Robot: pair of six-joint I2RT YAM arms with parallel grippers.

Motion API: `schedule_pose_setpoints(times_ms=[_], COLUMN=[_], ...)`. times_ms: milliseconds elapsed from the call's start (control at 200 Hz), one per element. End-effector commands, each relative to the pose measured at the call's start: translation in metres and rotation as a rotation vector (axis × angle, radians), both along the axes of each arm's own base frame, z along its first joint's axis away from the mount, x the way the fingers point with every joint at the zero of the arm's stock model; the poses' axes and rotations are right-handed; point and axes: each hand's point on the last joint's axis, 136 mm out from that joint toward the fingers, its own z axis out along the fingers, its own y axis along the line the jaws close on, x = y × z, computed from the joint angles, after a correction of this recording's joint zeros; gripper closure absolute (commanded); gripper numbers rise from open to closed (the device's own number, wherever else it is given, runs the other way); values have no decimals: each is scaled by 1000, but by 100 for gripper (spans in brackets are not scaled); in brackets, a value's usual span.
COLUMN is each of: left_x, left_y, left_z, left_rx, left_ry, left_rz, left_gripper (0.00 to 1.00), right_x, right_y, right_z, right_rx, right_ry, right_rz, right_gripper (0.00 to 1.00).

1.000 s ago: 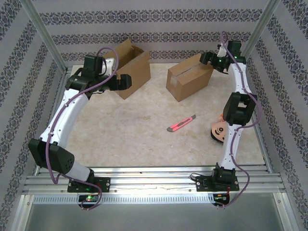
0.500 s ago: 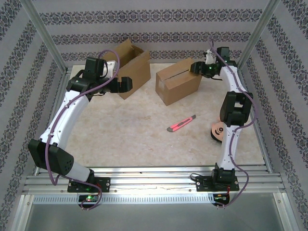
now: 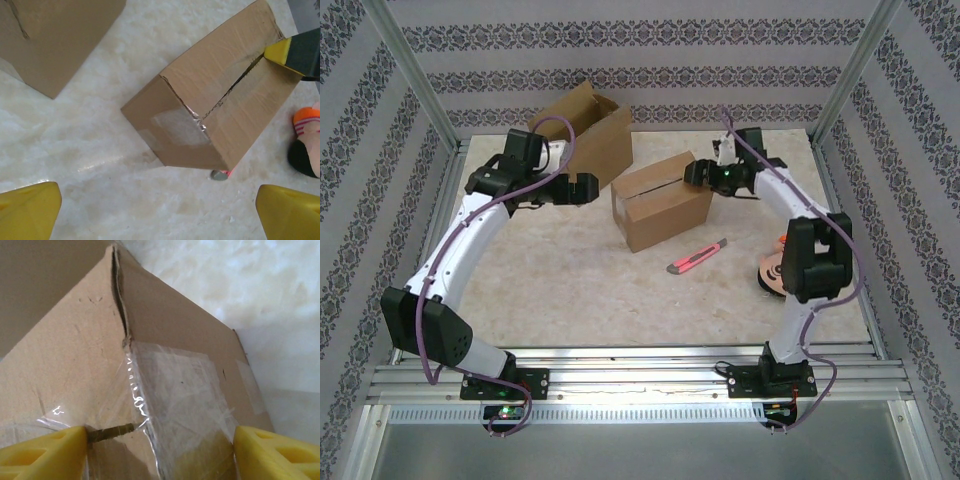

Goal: Unpack the express box

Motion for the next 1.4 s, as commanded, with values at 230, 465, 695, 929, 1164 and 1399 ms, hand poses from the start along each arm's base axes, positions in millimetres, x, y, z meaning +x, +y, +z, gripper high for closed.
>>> schedule_pose_setpoints(times_ms=[230,465,695,929,1164,1399], left_x=[-8,-6,-3,-1,8,32], left_y=[-20,-34,-45,-46,-47,-62], left_z=[-19,-50,-75,-100,-109,-106], left_rx=[-58,-71,-69,-57,-46,-71], left_ry=[29,81,116,156,153,135], left_rz=[-38,-52,-62,-53,-54,-95], left_gripper=[0,0,0,0,0,0], right_x=[-75,-108,-132,-141,-145,-169], right_y=[28,32,41,48,63,81], right_z=[-17,-6,6,4,2,-6], right_rx=[40,76,113,119,134,147], right_ry=[43,-12,-43,-46,-37,-8], right_rz=[-325,-449,-459,-455,-428,-377], right_gripper=[17,13,8,4,5,4])
